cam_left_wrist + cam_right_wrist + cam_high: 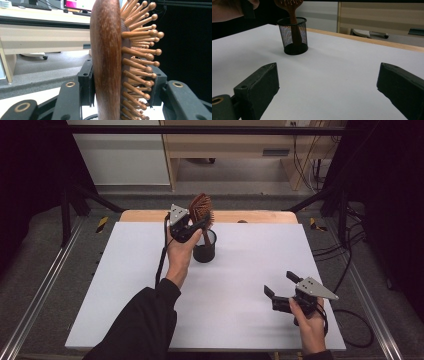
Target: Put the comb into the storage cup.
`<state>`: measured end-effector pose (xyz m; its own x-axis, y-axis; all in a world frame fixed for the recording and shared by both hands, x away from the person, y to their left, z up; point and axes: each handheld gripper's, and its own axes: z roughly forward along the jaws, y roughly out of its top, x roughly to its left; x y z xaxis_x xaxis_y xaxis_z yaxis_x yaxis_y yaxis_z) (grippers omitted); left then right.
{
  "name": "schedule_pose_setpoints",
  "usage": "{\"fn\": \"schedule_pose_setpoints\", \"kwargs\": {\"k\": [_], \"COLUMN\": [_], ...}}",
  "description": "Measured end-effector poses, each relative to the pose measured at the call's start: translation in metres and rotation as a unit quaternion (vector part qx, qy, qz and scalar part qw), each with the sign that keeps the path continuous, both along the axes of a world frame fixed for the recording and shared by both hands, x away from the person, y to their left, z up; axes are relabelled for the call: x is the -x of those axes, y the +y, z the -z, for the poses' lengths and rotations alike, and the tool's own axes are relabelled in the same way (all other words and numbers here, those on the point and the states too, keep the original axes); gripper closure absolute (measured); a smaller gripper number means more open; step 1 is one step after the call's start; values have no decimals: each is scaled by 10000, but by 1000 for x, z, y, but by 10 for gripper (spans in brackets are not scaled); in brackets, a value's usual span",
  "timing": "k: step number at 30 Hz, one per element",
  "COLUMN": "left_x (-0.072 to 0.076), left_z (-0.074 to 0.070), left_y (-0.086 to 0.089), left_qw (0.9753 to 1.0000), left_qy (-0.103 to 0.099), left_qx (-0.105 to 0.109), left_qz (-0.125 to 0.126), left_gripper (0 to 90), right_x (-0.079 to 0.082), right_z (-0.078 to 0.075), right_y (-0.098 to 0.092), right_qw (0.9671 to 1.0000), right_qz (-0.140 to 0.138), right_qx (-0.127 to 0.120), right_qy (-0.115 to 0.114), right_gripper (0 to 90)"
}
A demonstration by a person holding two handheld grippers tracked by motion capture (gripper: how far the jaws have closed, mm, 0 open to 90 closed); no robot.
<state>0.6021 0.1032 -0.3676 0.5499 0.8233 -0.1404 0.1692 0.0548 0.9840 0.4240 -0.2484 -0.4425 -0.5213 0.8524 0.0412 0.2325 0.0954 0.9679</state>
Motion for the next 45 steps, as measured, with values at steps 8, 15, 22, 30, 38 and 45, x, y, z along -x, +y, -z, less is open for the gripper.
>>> {"fn": "schedule_pose_setpoints", "kwargs": {"k": [8,15,22,30,38,45], "left_x": [0,0,0,-1,0,-1], "left_z": [3,5,9,10,13,15], "left_y": [-1,0,-1,-2,-1,-1], "left_qw": [10000,10000,10000,9999,9999,9999], "left_qy": [2,23,55,61,74,71], "left_qx": [8,2,43,95,110,132], "left_qz": [7,-5,-7,12,2,3], "left_gripper": [515,514,514,513,512,512], "right_x": [1,0,0,0,0,0], "right_z": [0,0,0,1,1,1], "right_y": [0,0,0,1,1,1], "right_qw": [10000,10000,10000,10000,10000,10000], "right_qz": [2,2,-9,-18,-14,-17], "right_qx": [-1,11,16,20,14,10], "right_qy": [0,3,3,22,22,29], "right_gripper": [43,43,43,43,43,42]}}
